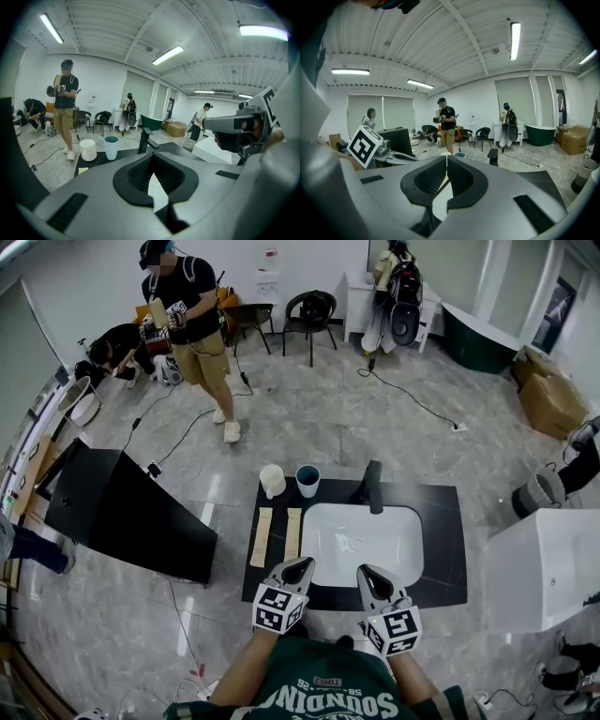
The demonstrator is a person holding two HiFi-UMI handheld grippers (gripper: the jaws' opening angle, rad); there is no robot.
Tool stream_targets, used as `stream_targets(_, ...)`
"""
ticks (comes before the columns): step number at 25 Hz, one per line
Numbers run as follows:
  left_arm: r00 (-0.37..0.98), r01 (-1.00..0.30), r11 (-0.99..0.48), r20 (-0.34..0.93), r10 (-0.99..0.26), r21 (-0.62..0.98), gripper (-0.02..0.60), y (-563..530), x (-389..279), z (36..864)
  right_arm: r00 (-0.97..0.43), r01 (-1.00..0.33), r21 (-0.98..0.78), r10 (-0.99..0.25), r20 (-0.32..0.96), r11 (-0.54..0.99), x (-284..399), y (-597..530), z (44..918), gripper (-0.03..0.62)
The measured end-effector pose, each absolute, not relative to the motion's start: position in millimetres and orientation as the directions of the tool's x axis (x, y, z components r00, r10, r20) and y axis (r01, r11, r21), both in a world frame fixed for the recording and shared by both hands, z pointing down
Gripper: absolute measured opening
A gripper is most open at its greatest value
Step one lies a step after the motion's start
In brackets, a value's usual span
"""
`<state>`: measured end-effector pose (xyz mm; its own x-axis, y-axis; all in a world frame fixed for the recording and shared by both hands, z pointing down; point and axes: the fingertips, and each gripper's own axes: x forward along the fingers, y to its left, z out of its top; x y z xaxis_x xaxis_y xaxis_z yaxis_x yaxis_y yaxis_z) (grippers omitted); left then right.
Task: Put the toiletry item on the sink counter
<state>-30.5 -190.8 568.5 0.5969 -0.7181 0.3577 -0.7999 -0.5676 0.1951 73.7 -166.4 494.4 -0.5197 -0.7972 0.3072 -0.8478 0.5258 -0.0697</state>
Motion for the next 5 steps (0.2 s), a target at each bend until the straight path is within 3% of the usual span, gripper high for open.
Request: stream_targets(5,0.593,-0.804,-0.559,0.353,-0.723,0.205,0.011,-195.3,-36.7,569.5,-0.52,-0.848,-0.072,-0.798,0.306,0.525,70.2,-170.0,495.3,0.044)
